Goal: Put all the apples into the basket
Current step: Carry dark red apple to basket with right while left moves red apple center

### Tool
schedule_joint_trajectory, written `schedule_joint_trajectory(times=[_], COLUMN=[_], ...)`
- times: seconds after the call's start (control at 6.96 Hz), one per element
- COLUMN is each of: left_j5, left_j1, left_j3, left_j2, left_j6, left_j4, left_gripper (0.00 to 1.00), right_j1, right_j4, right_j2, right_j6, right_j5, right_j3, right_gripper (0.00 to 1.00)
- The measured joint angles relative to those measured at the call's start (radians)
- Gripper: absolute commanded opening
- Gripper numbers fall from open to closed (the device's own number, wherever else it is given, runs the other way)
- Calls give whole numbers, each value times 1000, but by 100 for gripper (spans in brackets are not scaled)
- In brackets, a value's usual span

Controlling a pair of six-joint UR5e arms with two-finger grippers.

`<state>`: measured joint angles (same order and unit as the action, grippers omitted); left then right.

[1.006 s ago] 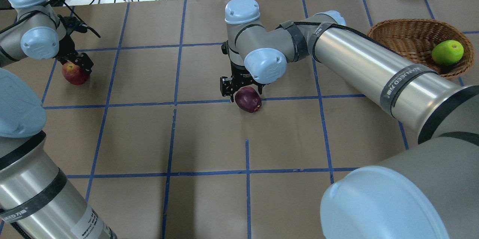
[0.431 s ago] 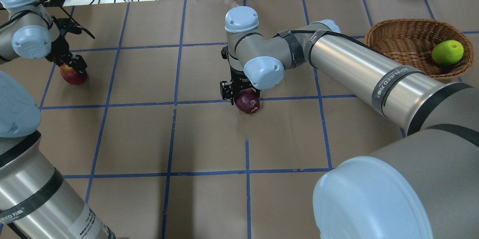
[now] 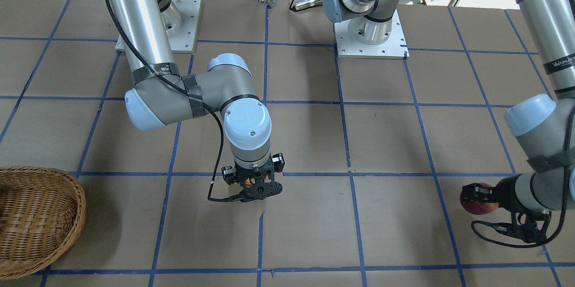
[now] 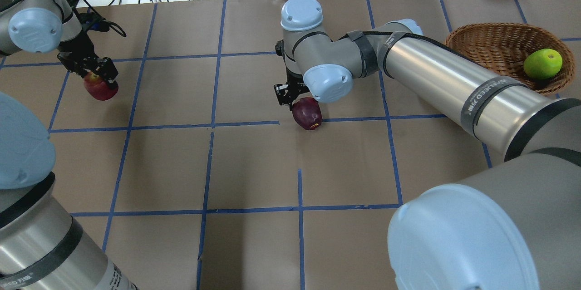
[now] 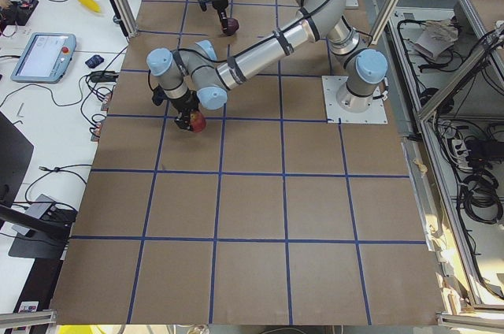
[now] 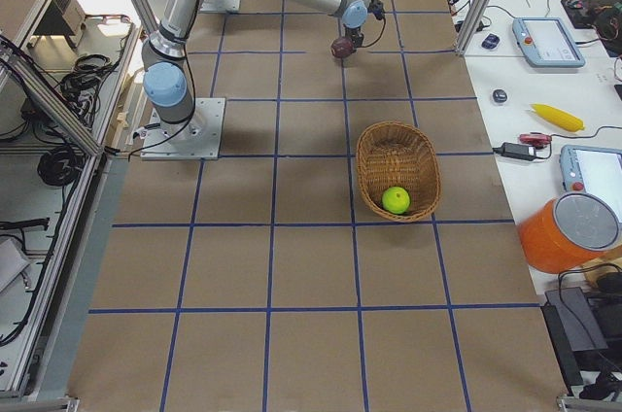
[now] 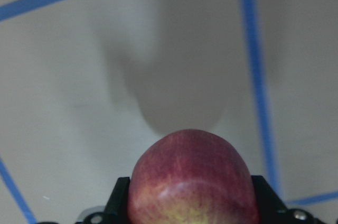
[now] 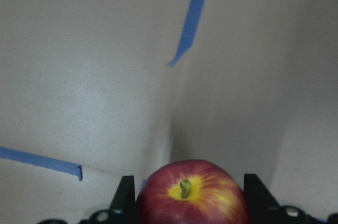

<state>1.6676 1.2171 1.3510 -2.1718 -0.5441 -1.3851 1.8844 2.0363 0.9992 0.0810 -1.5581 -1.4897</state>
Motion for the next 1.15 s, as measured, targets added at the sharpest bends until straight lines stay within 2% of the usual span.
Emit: schedule_joint_trajectory(times=[0.29, 0.57, 0.86, 1.15], left_j5=[-67, -83, -85, -129], left_j1=[122, 274, 413, 552], left_j3=[11, 15, 15, 34], left_j2=[80, 129, 132, 100], left_j6=[257, 500, 734, 962], left_j4=[-106, -138, -128, -37], left_gripper=[18, 18, 18, 18], right_j1=[-174, -364, -533, -684], right_j4=[-192, -351, -368, -275], right_j2=[107, 142, 111, 18], right_j6=[-43, -127, -251, -417], right_j5=[-5, -3, -13, -16], right_j3=[70, 181, 225, 241], right_gripper=[0, 0, 0, 0])
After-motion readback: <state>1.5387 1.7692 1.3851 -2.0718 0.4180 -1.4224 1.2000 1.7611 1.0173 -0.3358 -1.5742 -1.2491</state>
